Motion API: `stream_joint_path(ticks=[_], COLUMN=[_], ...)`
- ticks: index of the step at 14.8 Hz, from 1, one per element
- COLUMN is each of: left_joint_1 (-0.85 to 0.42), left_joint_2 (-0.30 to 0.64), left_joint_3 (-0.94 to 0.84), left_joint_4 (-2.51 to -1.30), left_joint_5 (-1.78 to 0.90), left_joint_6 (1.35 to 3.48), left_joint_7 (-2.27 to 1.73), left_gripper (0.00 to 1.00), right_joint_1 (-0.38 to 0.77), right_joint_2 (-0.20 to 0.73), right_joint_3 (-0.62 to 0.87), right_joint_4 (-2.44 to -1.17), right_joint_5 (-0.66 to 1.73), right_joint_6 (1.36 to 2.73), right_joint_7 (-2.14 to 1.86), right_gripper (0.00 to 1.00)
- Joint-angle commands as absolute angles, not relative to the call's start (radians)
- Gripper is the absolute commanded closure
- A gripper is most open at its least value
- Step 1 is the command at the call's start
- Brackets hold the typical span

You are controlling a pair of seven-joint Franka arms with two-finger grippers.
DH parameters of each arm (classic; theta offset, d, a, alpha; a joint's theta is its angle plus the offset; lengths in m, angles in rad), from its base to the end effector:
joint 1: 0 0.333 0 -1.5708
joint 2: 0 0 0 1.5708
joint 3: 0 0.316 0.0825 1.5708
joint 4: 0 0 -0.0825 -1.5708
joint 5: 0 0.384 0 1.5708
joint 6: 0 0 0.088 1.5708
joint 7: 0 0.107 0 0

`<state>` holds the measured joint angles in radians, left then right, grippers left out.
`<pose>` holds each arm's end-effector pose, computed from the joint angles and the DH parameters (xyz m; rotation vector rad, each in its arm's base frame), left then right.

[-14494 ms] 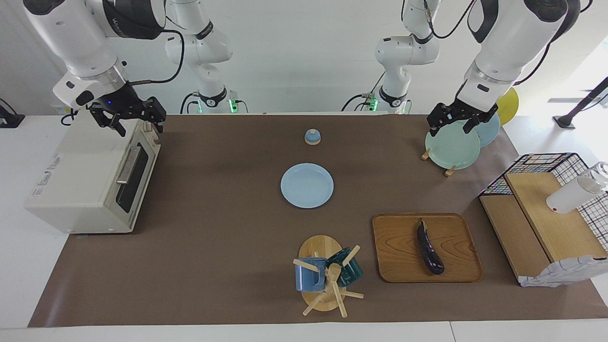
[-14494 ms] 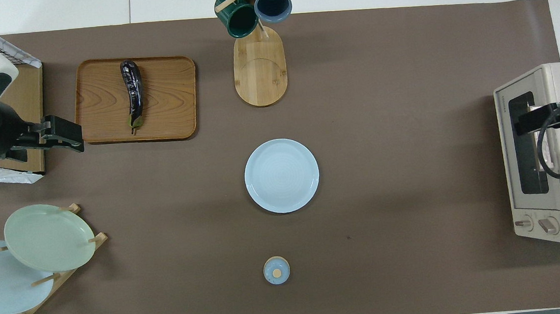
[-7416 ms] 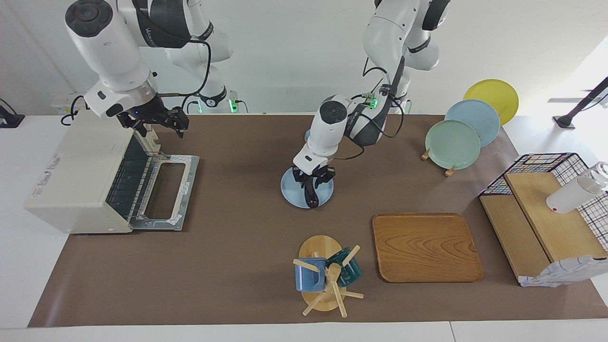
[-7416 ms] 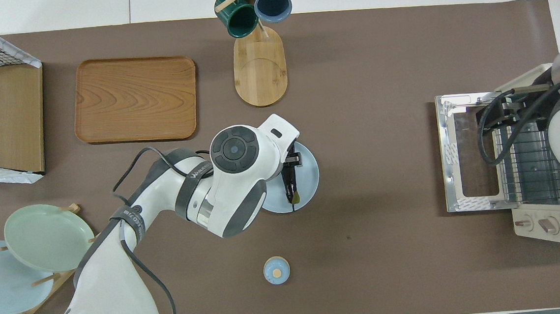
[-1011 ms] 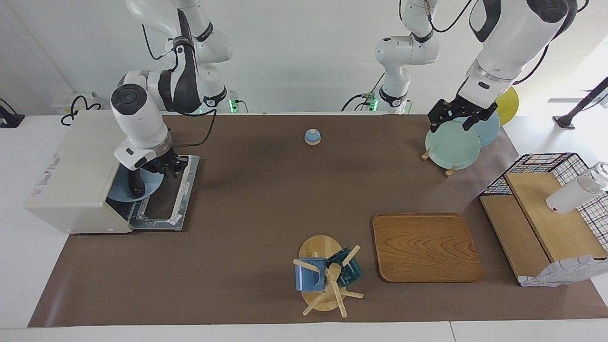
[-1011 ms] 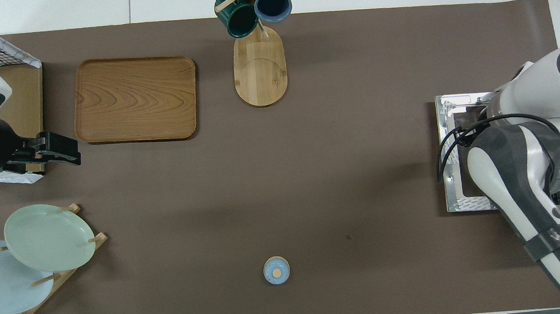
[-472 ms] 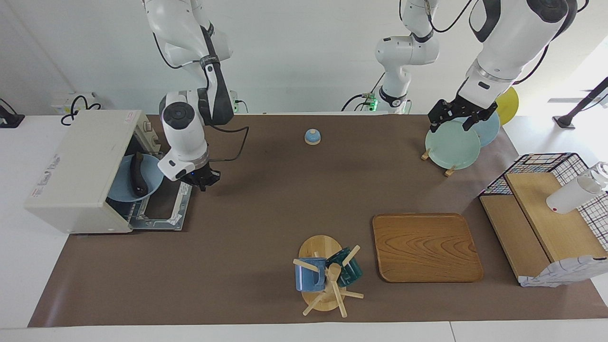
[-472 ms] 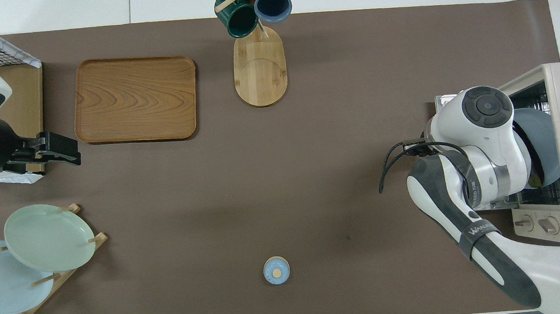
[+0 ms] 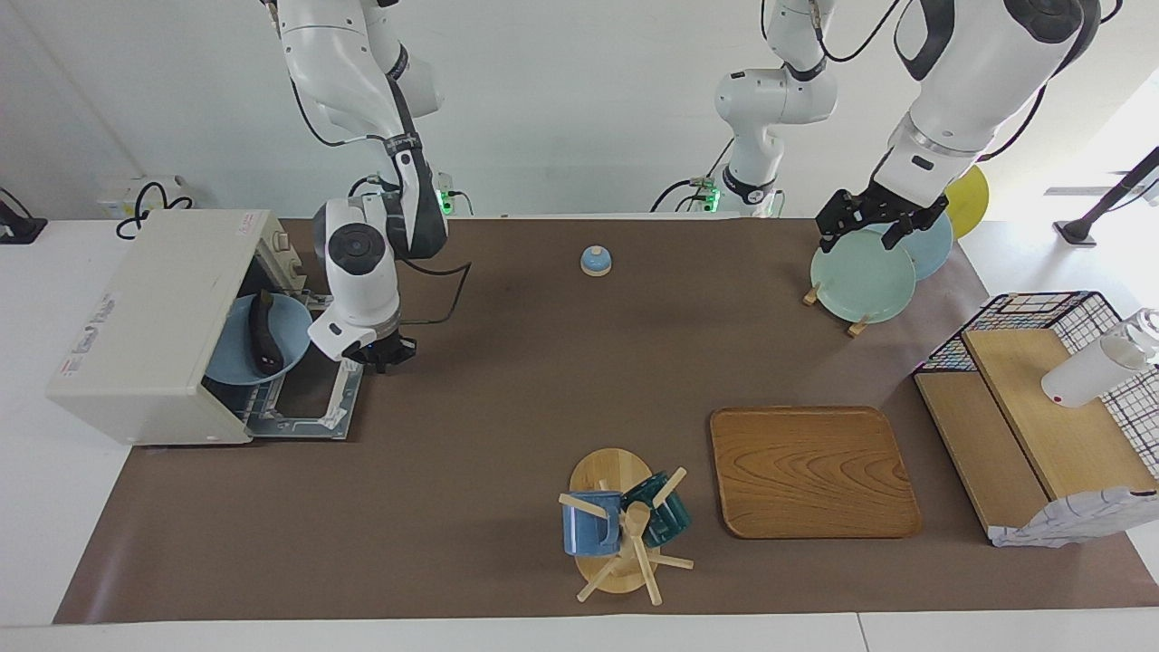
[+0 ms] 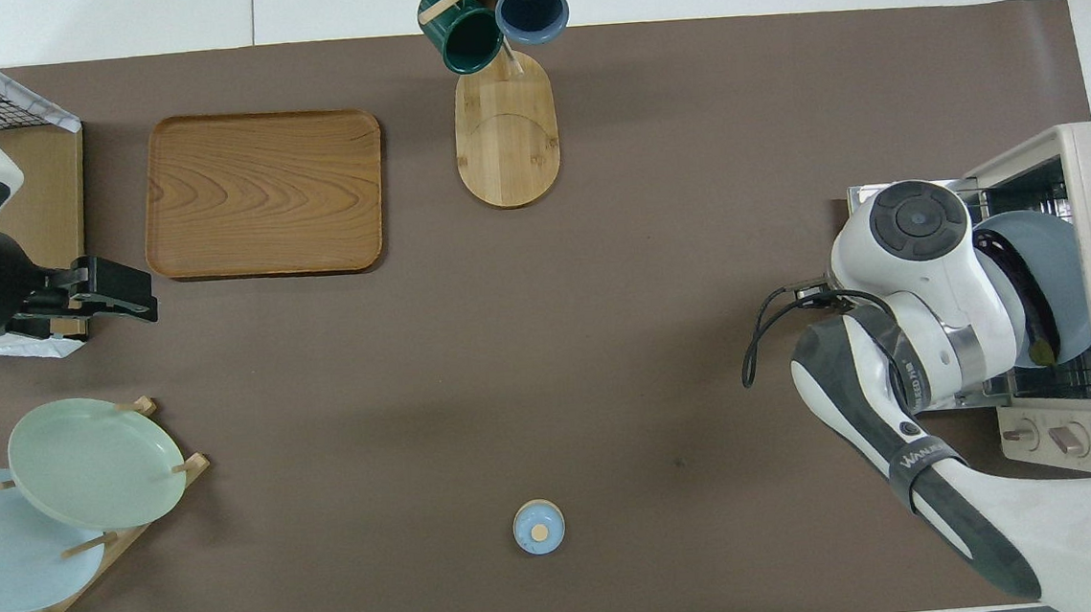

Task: Put eggplant into oven
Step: 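Push the oven door shut with the right gripper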

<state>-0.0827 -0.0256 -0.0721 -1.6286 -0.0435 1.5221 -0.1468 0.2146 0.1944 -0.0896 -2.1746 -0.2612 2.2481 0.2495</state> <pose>0.5327 -0.0885 0.6074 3.1097 -0.0128 -0.1343 0.5409 0.0609 0.2941 2.9090 0.0768 -0.1161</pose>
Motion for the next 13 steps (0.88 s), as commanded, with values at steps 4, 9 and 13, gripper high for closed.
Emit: stream_joint_path(ticks=[4, 9, 13], left_joint_1=[-0.075, -0.075, -0.075], left_joint_2=[-0.032, -0.032, -0.032], left_joint_3=[-0.075, -0.075, -0.075], left_joint_4=[-1.631, -1.631, -1.631], left_joint_5=[-0.044, -0.044, -0.044], left_joint_6=[1.529, 1.529, 1.529], left_joint_7=[-0.144, -0.144, -0.144], left_gripper=[0.00, 0.00, 0.00], right_joint_1=[0.202, 0.195, 0.120], right_joint_2=[0.195, 0.210, 0.206], right_joint_3=[-0.083, -0.083, -0.081], right_joint_4=[-2.171, -2.039, -1.861], right_joint_5=[-0.412, -0.471, -0.433], right_joint_6=[2.206, 2.044, 1.869], right_joint_7=[0.261, 0.129, -0.098], right_gripper=[1.00, 1.00, 1.00])
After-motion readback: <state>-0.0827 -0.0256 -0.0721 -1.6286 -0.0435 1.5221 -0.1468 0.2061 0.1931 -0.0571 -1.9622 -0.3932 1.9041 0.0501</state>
